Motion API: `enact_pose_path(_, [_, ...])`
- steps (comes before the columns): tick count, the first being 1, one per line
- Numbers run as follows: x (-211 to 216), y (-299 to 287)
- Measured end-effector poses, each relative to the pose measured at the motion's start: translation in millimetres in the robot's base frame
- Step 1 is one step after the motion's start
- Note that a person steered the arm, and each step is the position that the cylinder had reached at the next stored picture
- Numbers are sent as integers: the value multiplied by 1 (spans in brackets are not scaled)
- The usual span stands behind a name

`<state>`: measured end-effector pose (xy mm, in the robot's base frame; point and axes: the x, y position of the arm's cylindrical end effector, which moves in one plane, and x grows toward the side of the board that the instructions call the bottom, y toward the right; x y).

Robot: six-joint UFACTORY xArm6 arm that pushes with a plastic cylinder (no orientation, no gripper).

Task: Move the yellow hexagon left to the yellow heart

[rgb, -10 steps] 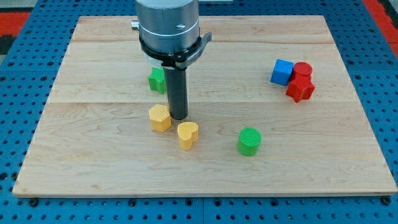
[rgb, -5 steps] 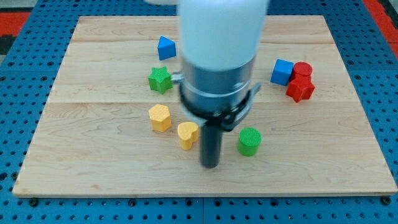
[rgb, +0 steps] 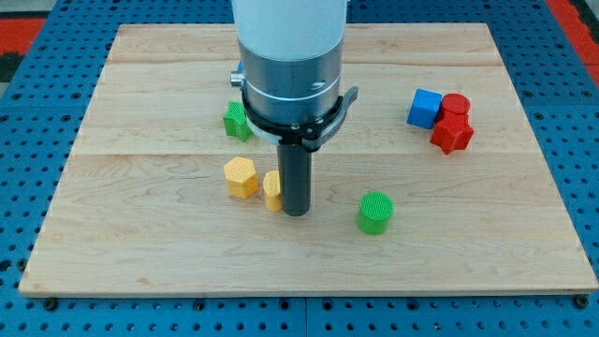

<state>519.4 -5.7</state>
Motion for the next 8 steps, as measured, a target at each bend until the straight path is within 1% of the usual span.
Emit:
enact_pose_path(1, [-4,5])
enact_pose_path(2, [33,0])
enact_pose_path(3, [34,-34])
enact_pose_path(6, [-7,-19])
enact_pose_path(7, [-9,-37])
enact_pose_path(8, [-21,-52])
